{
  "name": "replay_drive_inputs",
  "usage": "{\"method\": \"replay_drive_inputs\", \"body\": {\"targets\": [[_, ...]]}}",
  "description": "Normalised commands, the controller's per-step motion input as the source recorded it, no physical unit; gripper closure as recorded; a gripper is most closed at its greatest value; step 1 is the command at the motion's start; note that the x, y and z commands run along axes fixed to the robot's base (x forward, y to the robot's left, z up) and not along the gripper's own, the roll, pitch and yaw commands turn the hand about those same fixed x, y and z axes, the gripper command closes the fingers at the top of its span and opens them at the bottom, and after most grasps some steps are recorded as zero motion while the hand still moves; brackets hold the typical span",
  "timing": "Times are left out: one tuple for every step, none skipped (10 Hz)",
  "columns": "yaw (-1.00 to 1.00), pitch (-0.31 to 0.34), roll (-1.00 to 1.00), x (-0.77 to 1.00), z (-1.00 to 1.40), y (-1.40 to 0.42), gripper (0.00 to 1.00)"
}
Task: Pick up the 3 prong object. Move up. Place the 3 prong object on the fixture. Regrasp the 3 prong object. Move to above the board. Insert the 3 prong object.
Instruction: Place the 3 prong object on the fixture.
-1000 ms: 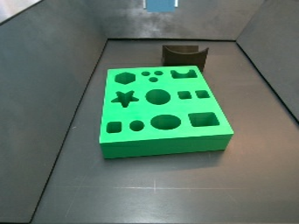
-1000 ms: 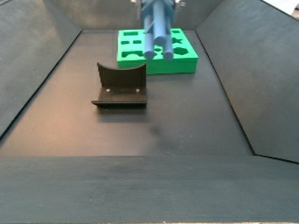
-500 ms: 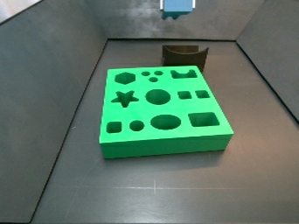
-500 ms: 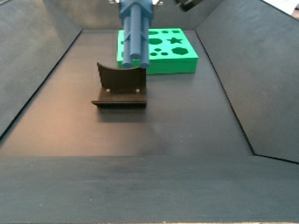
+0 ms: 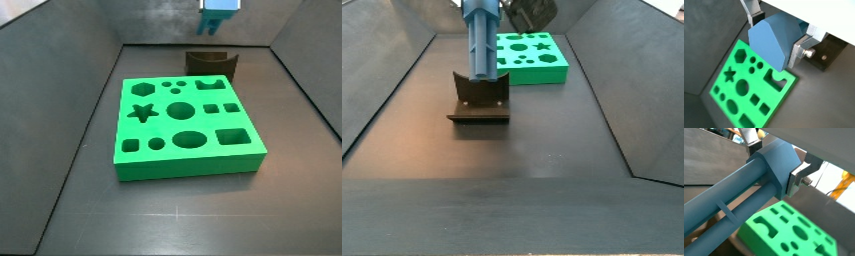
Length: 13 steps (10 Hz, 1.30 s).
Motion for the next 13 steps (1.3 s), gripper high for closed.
{"method": "replay_drive_inputs", "body": {"targets": [[-0.19,0.074,-0.71,0.04,0.00,0.04,1.00],[-0.18,0.023,-0.44,0.04,-0.01,0.03,1.00],[-0.16,0.001,-0.29,0.05,0.00,0.02,1.00],[-0.14,-0.017,-0.21,0.05,0.00,0.02,1.00],[0.00,-0.012,-0.15,0.08,-1.00,0.02,1.00],[0.01,-0.027,-0.13,0.09,-1.00,0.02,1.00],[0.00,-0.032,-0.11,0.09,-1.00,0.02,1.00],[0.00,-0.034,-0.10,0.09,-1.00,0.02,1.00],[0.00,-0.041,-0.08,0.10,-1.00,0.02,1.00],[0.00,-0.048,-0.07,0.10,-1.00,0.01,1.00],[0.00,-0.050,-0.07,0.10,-0.83,0.01,1.00],[0.00,-0.049,-0.07,0.08,-0.71,0.00,1.00],[0.00,-0.052,-0.06,0.07,-0.50,0.01,1.00]]}}
